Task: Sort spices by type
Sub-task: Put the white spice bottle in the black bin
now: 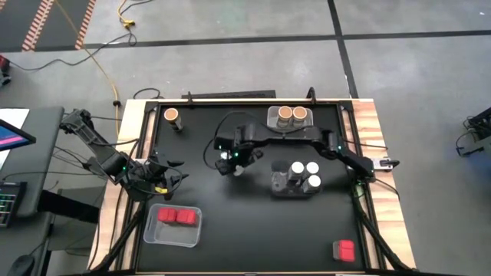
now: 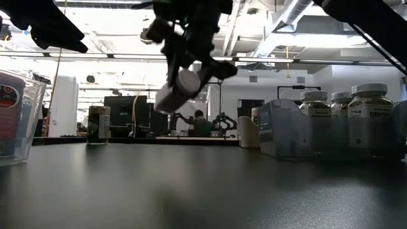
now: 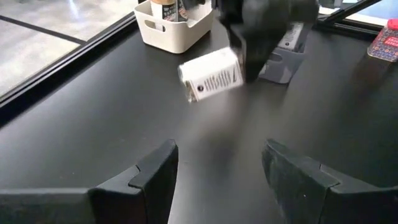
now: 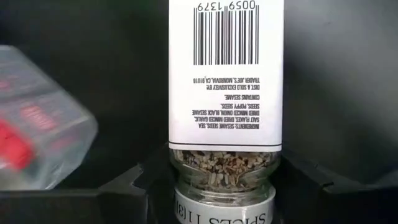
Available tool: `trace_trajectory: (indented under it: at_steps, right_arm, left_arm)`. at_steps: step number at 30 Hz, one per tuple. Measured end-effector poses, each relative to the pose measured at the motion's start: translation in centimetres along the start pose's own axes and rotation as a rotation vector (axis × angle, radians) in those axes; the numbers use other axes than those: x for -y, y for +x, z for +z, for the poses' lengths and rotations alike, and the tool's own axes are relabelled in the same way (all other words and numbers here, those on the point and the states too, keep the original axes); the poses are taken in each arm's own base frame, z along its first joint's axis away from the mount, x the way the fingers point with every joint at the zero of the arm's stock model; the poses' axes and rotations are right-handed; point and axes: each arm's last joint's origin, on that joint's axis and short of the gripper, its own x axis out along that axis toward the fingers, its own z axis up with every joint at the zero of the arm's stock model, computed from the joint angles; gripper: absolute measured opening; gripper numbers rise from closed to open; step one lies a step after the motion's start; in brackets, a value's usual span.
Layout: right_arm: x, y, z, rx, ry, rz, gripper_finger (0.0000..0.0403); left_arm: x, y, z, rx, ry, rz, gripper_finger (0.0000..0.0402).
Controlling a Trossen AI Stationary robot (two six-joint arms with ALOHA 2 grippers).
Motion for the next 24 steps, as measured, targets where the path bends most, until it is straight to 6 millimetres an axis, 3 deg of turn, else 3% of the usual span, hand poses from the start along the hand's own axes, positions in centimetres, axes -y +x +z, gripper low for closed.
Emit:
trace_trajectory:
  at_steps: [4, 12, 19, 24]
  right_arm:
    - [0.7, -1.8, 0.8, -0.079, 0.039, 0.045, 0.0233]
    - [3.5, -2.7, 0.8, -0.333, 0.127, -0.033, 0.0233]
    - [3.5, -2.7, 1.0, -0.305, 0.114, -0.037, 0.0233]
    - [2.7, -2.4, 0.4, -0.278, 0.010, -0.029, 0.0233]
  left_arm:
    - [0.0, 0.0, 0.0, 0.000, 0.000, 0.000, 0.0222]
    - [0.0, 0.0, 0.0, 0.000, -0.001, -0.001, 0.0222]
    - [0.0, 0.0, 0.0, 0.002, -0.004, -0.002, 0.0222]
    - [0.5, 0.3, 0.2, 0.012, 0.035, -0.012, 0.0222]
